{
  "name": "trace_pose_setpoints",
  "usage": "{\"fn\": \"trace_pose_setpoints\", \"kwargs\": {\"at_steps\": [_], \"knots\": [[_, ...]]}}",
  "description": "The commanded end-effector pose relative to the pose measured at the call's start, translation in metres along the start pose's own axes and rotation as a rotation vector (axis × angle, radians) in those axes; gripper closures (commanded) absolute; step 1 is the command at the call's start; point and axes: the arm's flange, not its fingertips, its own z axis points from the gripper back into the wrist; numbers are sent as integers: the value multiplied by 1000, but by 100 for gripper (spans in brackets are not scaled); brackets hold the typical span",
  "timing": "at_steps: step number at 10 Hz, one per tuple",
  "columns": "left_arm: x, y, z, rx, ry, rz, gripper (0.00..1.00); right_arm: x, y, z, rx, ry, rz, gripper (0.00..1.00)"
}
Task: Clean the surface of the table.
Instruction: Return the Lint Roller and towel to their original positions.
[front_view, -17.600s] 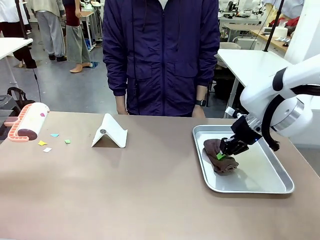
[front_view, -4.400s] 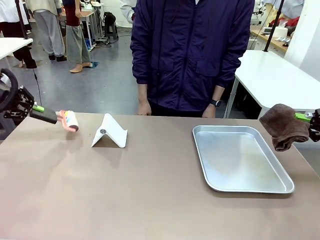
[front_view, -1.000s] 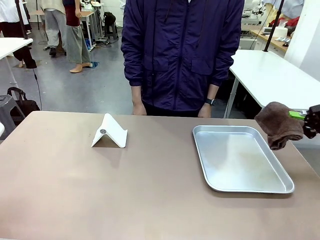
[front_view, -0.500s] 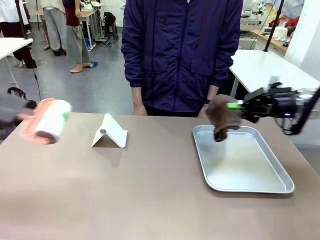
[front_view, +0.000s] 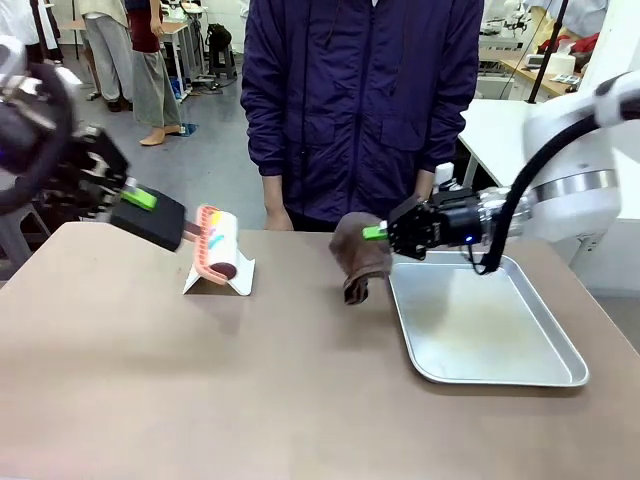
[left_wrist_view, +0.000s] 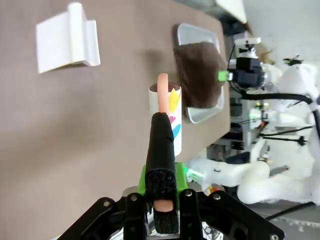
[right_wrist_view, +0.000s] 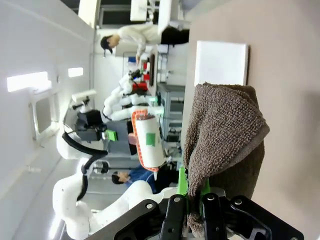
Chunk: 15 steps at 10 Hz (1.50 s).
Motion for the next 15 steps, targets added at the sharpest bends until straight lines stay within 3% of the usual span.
{"fn": "trace_pose_setpoints", "kwargs": {"at_steps": [1,3,6,8,10,11,15], "knots": [[47,-4,-23,67,19,11,78,1,-12,-22,-40,69,-58,91],[76,-11,-56,111,105,-22,78,-14,-26,-32,-16,165,-98,91],[112,-6,-78,130,254,-34,78,-18,-35,-22,15,-14,-24,91],[129,3,-88,164,217,10,78,-16,-37,-26,0,-100,31,91],[134,9,-88,133,157,46,78,-5,-35,-18,15,-22,-22,91],[128,11,-91,141,212,-4,78,-5,-35,-18,15,-22,-22,91],[128,11,-91,141,212,-4,78,-5,-35,-18,15,-22,-22,91]]}}
